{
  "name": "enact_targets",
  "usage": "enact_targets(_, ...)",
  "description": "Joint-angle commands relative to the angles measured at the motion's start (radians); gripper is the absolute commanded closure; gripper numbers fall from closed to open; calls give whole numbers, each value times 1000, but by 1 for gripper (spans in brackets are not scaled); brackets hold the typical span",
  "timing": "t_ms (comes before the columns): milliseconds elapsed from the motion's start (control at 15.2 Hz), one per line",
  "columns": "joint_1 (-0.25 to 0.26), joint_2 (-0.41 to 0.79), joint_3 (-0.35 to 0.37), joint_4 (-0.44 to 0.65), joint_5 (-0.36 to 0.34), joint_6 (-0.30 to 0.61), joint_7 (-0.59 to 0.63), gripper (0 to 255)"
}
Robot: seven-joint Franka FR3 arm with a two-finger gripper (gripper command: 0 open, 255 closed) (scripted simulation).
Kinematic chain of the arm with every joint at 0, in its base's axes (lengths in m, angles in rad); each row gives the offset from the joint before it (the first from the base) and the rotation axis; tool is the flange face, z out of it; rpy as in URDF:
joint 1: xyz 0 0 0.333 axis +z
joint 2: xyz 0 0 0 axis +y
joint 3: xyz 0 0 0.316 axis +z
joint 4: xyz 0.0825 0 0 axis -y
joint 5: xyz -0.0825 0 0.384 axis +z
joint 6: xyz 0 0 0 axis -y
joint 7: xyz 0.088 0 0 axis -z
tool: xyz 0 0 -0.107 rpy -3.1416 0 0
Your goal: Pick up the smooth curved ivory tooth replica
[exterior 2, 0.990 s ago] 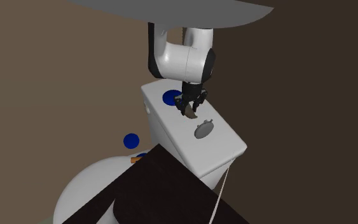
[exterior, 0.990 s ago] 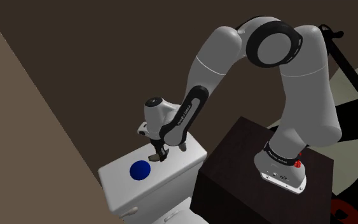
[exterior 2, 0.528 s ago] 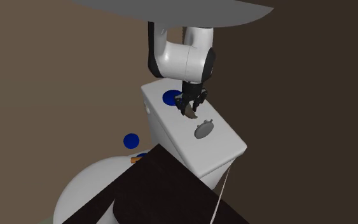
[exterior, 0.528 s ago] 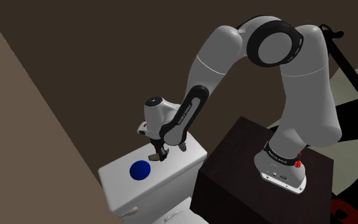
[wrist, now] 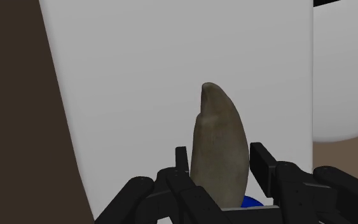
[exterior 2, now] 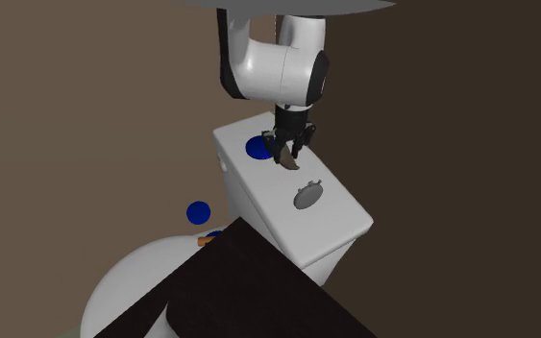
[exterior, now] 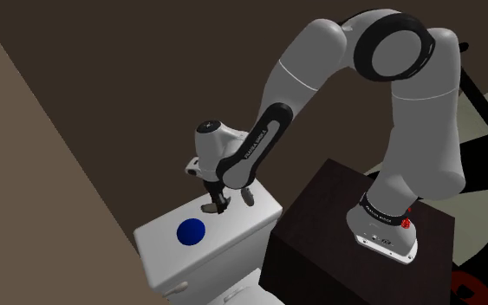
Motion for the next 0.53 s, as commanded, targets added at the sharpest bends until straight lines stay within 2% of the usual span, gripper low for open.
enact_targets(0,-3,-25,4,-5,4,-20,-2,255)
enact_targets(462,-9,-87,13,-12,16,-75,-7,255)
